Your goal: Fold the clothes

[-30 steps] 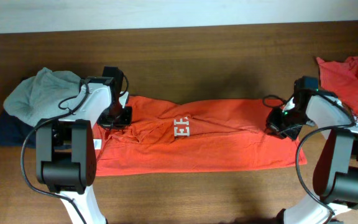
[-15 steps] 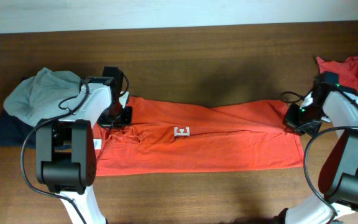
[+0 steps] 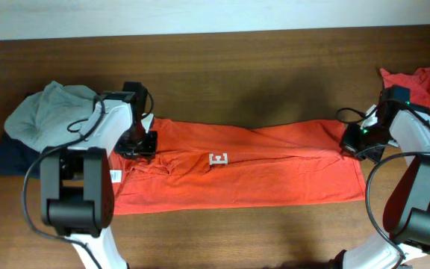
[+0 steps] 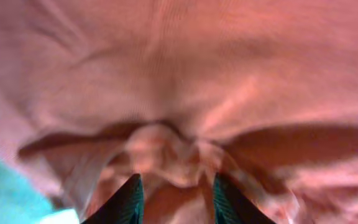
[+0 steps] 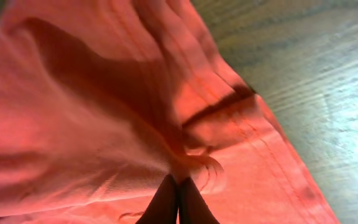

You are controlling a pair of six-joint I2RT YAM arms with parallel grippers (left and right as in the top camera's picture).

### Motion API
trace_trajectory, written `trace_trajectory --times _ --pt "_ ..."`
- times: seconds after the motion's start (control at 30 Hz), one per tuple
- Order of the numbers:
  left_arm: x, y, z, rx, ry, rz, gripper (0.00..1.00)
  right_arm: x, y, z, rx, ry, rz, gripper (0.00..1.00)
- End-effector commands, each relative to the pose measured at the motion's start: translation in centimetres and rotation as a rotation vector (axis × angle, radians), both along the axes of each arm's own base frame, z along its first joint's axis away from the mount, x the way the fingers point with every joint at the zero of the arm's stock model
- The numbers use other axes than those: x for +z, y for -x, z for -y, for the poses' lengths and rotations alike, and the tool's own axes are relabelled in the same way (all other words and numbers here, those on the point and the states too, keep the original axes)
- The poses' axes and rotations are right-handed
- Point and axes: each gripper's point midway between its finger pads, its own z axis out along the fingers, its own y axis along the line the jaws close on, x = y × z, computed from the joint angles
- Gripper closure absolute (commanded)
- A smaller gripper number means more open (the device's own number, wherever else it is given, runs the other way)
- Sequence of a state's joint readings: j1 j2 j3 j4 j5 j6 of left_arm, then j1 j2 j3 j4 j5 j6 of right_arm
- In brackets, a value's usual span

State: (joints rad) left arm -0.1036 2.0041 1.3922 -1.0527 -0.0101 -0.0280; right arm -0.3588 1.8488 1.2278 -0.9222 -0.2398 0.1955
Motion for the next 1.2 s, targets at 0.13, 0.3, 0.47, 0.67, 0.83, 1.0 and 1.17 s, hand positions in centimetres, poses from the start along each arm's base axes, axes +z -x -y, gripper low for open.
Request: trace_trajectory --times 0.13,0.3,0.47,0.67,0.83,1.0,1.17 --pt "4.0 -0.3 5.0 -0.185 0.165 0.103 0.59 0.5 -0.8 -0.4 0.017 -0.031 0.033 0.95" --pt "2.2 0.6 8.2 -0.352 0.114 0.121 0.52 0.5 -0.8 -0.4 0.017 -0.031 0.033 0.95" --pt "0.3 1.3 8.6 -0.375 0.102 0.128 0.52 0.5 -0.8 -0.4 0.017 -0.032 0.033 0.95" --pt "-0.8 0.9 8.2 -0.380 0.077 0.163 0.86 0.5 -0.8 -0.4 0.017 -0.032 0.033 0.95" --pt "1.2 0.2 8.4 -0.380 0.078 0.172 0.99 0.5 -0.8 -0.4 0.017 -0.032 0.032 0.95" --pt "5.6 0.6 8.2 -0.380 0.074 0.144 0.99 0.5 -0.7 -0.5 0.017 -0.032 0.029 0.95" --pt "6.2 3.1 7.5 -0.378 0.063 0.051 0.99 0.5 -0.7 -0.5 0.017 -0.032 0.030 0.95"
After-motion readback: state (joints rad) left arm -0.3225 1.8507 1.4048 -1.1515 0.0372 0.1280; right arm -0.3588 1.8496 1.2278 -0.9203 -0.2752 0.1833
